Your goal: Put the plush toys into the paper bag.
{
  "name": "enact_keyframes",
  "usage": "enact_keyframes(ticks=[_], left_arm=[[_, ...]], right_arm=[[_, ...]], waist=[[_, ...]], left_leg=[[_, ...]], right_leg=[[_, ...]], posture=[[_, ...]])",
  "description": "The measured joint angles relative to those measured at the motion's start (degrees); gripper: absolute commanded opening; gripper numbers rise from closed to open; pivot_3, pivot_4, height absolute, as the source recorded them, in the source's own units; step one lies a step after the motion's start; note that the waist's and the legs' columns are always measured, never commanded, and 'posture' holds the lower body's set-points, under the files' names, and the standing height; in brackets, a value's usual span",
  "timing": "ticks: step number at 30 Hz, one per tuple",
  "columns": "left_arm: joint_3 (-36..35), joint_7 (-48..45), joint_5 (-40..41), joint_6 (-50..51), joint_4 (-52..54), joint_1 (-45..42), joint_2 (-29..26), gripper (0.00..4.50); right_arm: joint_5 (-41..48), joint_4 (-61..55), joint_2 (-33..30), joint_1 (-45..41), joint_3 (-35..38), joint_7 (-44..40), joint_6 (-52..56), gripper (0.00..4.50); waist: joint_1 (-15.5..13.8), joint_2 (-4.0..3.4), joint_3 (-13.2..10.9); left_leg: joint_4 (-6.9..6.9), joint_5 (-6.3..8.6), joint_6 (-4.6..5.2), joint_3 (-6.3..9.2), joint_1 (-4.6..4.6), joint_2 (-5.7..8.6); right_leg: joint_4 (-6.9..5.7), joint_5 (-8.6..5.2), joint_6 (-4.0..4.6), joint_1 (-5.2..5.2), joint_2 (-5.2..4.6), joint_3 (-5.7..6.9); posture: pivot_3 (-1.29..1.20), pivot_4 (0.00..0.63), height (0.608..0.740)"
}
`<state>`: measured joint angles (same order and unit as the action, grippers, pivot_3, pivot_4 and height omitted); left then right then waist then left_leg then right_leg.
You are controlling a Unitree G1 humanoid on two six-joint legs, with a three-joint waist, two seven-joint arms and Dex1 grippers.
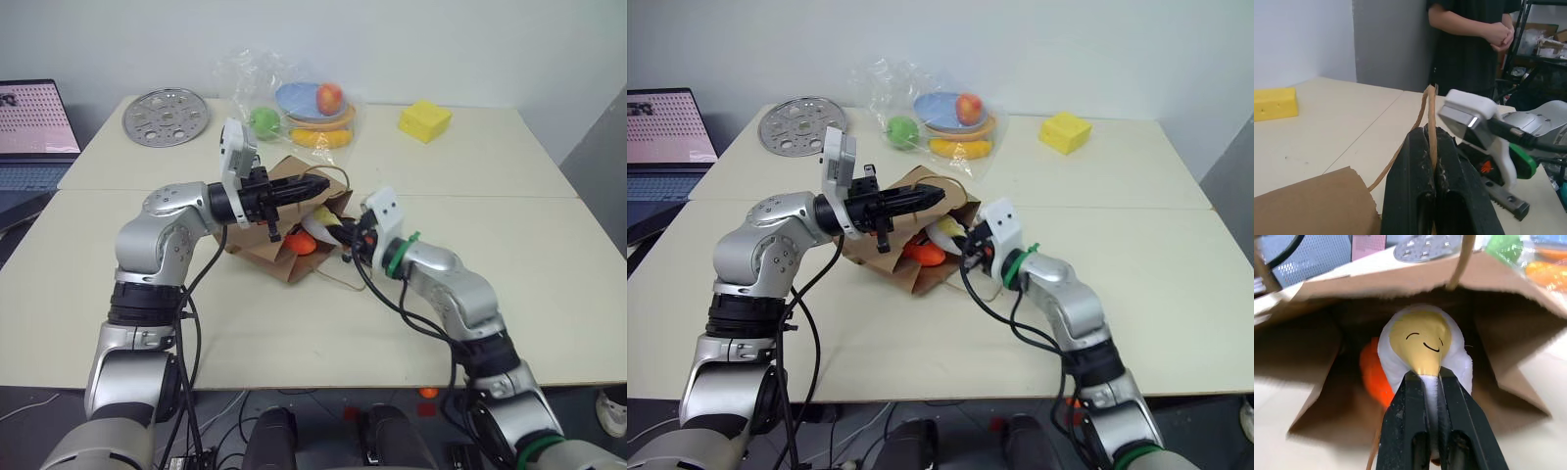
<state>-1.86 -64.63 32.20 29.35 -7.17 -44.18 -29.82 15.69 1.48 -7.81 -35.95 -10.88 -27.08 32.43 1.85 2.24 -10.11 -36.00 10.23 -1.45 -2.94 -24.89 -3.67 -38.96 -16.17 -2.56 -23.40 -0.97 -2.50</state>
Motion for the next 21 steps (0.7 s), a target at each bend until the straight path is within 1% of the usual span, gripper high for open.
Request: enact_keyframes(ticks=[3, 9, 12, 15, 18, 21], left_arm=[[0.0, -0.1, 0.1, 0.3, 0.1, 0.0, 0.0, 0.00], [0.4, -1.0, 0.4, 0.8, 0.7, 0.0, 0.0, 0.00], [0.4, -1.1, 0.4, 1.3, 0.9, 0.0, 0.0, 0.00], [0.4, -1.2, 0.4, 1.4, 0.9, 0.0, 0.0, 0.00], [0.4, -1.2, 0.4, 1.5, 1.0, 0.0, -0.1, 0.00], [0.4, -1.0, 0.4, 1.6, 1.4, 0.1, -0.2, 0.00]], right_arm=[[-1.9, 6.9, 2.8, -2.9, 0.4, 1.8, -5.0, 0.01], [-6.5, 25.2, 7.8, -7.0, 0.5, 3.5, -16.9, 0.01], [-8.6, 33.6, 8.9, -9.6, 0.6, 4.9, -20.0, 0.01], [-10.0, 37.4, 8.9, -10.9, 0.8, 5.7, -22.2, 0.01], [-9.9, 36.5, 8.7, -10.5, 1.3, 4.9, -22.5, 0.91], [-9.8, 30.8, 7.6, -7.9, 1.6, 4.0, -20.6, 2.01]], waist=[[0.0, 0.00, 0.0], [0.0, 0.00, 0.0], [0.1, -0.01, 0.0], [0.1, -0.01, 0.0], [0.1, -0.02, 0.0], [0.0, -0.02, 0.0]], left_leg=[[0.02, 0.00, 0.00, 0.00, -0.01, 0.00], [0.05, 0.01, -0.01, 0.00, -0.01, 0.00], [0.03, 0.00, -0.01, -0.01, 0.00, 0.00], [0.03, 0.00, -0.01, 0.00, 0.00, 0.00], [0.04, 0.00, -0.01, 0.01, -0.01, -0.01], [0.06, 0.01, -0.01, 0.02, -0.01, -0.01]], right_leg=[[0.00, 0.00, 0.00, -0.01, 0.00, 0.00], [0.00, 0.00, 0.00, -0.02, 0.00, 0.01], [-0.02, 0.01, 0.01, -0.02, -0.01, 0.00], [-0.02, 0.01, 0.01, -0.02, -0.01, 0.00], [-0.02, 0.01, 0.01, -0.02, -0.01, 0.01], [-0.03, 0.01, 0.01, -0.02, -0.01, 0.01]], posture=[[0.00, 0.150, 0.740], [0.00, 0.150, 0.740], [0.00, 0.150, 0.740], [0.00, 0.150, 0.740], [0.00, 0.150, 0.740], [0.00, 0.150, 0.740]])
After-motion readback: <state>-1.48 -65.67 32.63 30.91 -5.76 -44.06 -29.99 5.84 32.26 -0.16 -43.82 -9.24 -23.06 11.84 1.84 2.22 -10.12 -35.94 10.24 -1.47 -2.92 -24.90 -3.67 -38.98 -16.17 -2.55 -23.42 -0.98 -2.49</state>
